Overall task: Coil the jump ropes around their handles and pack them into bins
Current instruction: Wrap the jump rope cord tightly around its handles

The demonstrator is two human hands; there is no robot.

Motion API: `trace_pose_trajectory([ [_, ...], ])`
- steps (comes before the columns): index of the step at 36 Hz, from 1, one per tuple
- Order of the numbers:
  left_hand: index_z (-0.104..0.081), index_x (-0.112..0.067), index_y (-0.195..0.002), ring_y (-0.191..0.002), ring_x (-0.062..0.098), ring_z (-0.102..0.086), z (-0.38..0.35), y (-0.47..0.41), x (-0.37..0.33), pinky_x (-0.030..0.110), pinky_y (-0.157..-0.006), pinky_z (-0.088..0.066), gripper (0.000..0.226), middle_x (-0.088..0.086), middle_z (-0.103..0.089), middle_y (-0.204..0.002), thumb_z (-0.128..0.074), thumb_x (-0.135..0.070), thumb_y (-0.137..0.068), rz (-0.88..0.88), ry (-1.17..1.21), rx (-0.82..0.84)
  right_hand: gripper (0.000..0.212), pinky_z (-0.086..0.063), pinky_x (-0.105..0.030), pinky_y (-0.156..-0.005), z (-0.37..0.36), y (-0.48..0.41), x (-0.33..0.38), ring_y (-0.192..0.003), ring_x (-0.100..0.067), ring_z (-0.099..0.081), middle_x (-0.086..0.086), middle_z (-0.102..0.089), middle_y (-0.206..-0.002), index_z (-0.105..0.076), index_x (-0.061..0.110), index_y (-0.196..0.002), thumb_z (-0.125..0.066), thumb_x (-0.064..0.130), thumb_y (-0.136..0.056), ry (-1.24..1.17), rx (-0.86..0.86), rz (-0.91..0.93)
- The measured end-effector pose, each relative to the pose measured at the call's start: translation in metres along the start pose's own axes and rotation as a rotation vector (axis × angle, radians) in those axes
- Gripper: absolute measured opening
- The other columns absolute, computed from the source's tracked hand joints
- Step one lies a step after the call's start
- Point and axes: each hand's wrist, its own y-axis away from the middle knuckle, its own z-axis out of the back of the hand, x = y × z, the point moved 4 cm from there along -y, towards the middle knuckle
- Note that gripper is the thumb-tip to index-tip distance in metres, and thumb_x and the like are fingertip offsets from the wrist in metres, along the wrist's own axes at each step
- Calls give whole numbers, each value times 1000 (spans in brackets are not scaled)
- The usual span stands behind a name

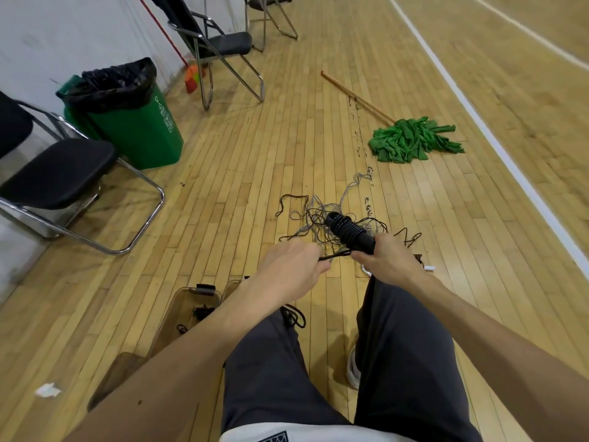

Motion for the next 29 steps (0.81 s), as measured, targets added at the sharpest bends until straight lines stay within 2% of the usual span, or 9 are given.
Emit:
trace_pose_trajectory([
  [2,-65,-17,-105,-73,18,-59,13,-3,-6,33,-65,-49,37,-4,-54,-74,-43,-47,-104,-68,-83,-31,31,-47,-31,-54,-1,1,4,-65,-22,-61,-12,-69,-85,-61,6,-100,-70,35,-93,19,78,-34],
  [5,-68,-19,-108,-68,15,-54,33,-7,-11,28,-60,-42,35,-8,-49,-68,-48,-47,-102,-157,-139,-52,28,-45,-26,-47,2,8,11,-53,-16,-59,-8,-69,-74,-61,6,-103,-73,28,-91,31,205,-85],
  [8,-71,-20,-109,-56,2,-43,51,-14,-11,23,-54,-33,35,-13,-48,-64,-56,-50,-97,-235,-135,-62,20,-43,-24,-42,4,19,19,-45,-16,-53,-5,-67,-65,-58,10,-94,-73,24,-91,65,362,-87],
  [10,-72,-20,-105,-56,-2,-40,62,-19,-11,20,-53,-31,39,-16,-47,-63,-60,-54,-92,-290,-116,-71,18,-40,-23,-42,6,27,25,-41,-14,-50,-4,-65,-63,-57,12,-89,-71,23,-93,89,460,-57],
  [15,-74,-19,-94,-65,0,-49,78,-29,-14,24,-59,-42,47,-10,-64,-75,-66,-64,-81,-363,-91,-55,17,-38,-21,-42,6,48,38,-41,-11,-47,-2,-62,-61,-64,7,-92,-71,23,-94,55,647,6],
  [18,-75,-18,-90,-64,0,-49,83,-33,-15,27,-60,-44,47,-11,-60,-69,-72,-63,-76,-361,-15,-32,16,-38,-20,-42,6,58,44,-41,-10,-45,0,-61,-60,-62,12,-87,-72,23,-94,40,738,45],
  [23,-75,-17,-94,-72,-6,-47,78,-37,-14,18,-62,-35,47,-23,-52,-76,-77,-59,-73,-346,94,19,19,-40,-26,-51,5,72,53,-44,-11,-47,2,-63,-62,-62,15,-81,-72,26,-93,69,818,141],
  [26,-74,-17,-87,-83,7,-60,76,-37,-8,28,-72,-49,43,-9,-67,-86,-80,-56,-71,-307,204,67,23,-43,-27,-57,6,79,57,-49,-16,-48,-2,-65,-69,-64,9,-86,-73,30,-92,50,857,208],
  [29,-76,-15,-86,-86,13,-66,74,-35,-2,34,-77,-55,42,-2,-72,-88,-83,-53,-69,-265,305,99,30,-44,-18,-56,8,85,62,-55,-23,-48,-13,-64,-73,-64,-1,-91,-72,28,-93,-11,866,267],
])
